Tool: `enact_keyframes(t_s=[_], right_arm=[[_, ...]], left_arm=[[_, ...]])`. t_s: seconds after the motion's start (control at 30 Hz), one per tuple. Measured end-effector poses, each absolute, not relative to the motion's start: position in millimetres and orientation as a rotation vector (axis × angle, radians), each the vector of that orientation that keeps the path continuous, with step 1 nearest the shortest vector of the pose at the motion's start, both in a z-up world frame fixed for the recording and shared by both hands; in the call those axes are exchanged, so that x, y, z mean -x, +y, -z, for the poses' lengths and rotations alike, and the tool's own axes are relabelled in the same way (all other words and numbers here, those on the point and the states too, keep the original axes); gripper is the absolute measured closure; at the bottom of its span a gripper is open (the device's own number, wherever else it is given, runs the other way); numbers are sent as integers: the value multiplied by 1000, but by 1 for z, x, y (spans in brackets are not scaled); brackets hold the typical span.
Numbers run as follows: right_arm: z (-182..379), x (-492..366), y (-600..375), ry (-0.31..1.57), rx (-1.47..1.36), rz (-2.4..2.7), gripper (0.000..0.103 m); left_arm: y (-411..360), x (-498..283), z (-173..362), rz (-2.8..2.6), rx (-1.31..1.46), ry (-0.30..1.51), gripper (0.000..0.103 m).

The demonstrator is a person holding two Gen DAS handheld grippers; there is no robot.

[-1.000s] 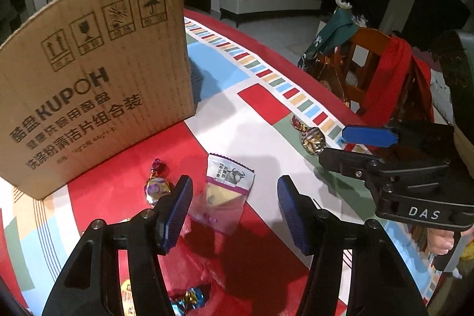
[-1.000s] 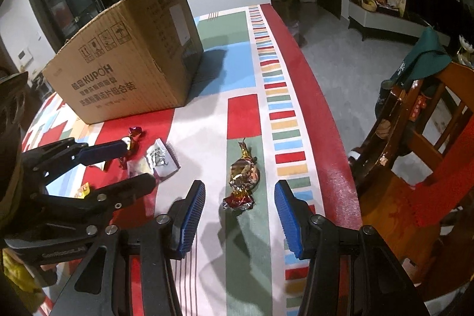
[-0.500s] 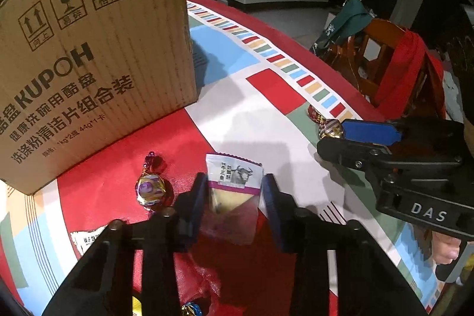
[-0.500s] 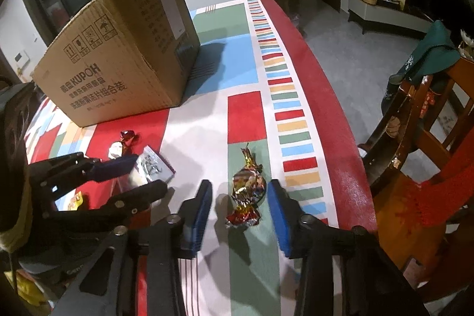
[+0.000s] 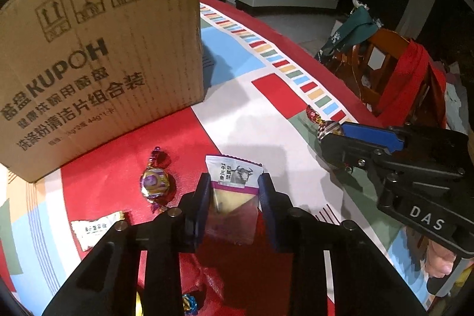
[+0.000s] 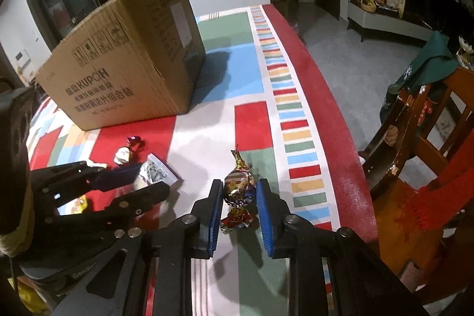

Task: Organize snacks
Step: 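Grasp the white-and-purple packet with the left tool while the right tool grasps the gold wrapped candy, then carry the packet and candy over the cardboard box with both tools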

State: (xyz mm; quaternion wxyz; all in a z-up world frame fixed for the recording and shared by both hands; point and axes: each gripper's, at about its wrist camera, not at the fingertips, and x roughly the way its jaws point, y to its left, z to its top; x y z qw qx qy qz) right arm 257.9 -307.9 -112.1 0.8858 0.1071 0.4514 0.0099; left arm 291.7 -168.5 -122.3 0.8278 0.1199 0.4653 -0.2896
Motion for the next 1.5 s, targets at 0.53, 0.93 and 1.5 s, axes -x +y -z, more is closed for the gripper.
enact_keyframes(t_s=[0.53,0.93,1.5], right_arm=[[58,-233,-290,820,-214,-87,79],[11,-221,-265,722,-196,-150,79],[-49,-231,-237,616,-199,-241,79]], left_arm=[[-136,-264,71,564,-153,895,71],[-103,-244,25,508,-97,788,71],[-53,-236,-45,445,-20,633,71]])
